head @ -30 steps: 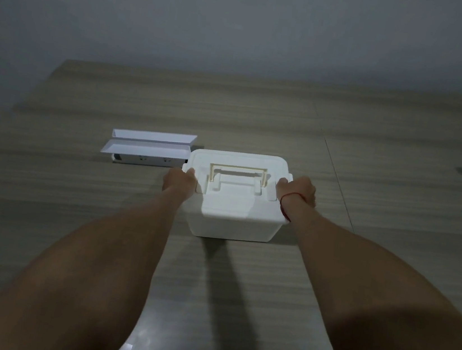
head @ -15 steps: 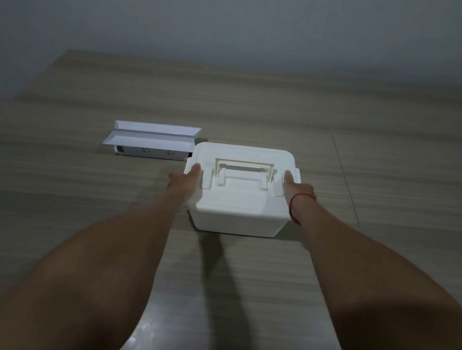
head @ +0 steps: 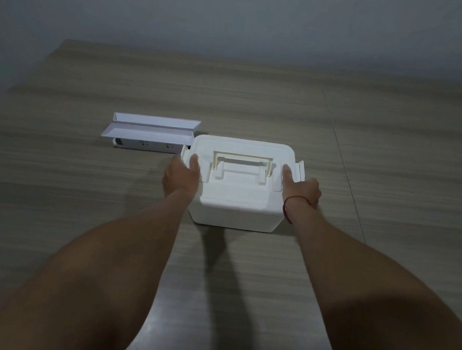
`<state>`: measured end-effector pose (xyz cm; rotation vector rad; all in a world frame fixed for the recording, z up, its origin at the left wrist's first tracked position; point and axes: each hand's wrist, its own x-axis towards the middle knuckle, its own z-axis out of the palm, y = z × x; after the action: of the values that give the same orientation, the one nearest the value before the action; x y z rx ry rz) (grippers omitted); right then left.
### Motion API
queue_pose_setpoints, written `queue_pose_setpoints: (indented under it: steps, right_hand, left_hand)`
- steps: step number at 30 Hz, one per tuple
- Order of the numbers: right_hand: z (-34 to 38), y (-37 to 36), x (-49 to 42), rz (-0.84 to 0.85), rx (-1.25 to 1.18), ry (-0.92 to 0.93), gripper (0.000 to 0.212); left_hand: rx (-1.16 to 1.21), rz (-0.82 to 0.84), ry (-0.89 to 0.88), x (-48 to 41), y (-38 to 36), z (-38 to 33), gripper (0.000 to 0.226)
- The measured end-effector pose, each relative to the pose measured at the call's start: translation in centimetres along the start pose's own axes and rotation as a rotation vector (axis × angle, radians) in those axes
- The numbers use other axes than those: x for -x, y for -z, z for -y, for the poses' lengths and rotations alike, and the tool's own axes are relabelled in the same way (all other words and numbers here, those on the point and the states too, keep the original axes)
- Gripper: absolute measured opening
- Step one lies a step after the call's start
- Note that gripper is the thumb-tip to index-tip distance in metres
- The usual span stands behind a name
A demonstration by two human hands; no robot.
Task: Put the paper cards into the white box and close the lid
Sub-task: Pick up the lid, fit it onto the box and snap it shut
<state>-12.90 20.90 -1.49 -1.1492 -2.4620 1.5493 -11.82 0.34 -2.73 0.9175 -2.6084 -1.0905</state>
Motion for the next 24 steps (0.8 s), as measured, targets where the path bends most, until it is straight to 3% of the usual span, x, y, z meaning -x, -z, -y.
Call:
queue_pose_setpoints:
  steps: [7, 15, 17, 20, 24]
  right_hand:
    - [-0.4, -0.2, 0.3, -0.010, 0.029, 0.092, 0.058]
    - [0.1, -0.5, 0.5, -0.082, 0.150, 0.176, 0.040]
    - [0.7, -0.4, 0.5, -0.086, 0.190, 0.159, 0.038]
    - [1.8, -0.3, 0.2, -0.051, 0.173, 0.112, 0.040]
    - [3.2, -1.6, 0.7, 0.014, 0.112, 0.038, 0.074]
  left_hand:
    - [-0.042, -0.088, -0.143, -0.1, 0.2, 0.5, 0.044]
    - [-0.003, -0.058, -0.172, 0.3, -0.1, 0.1, 0.032]
    - [0.005, -0.048, -0.121, 0.3, 0.2, -0.3, 0.033]
    - [0.076, 0.000, 0.096, 0.3, 0.6, -2.0, 0.044]
    - [0.147, 0.132, 0.332, 0.0, 0.4, -4.2, 0.090]
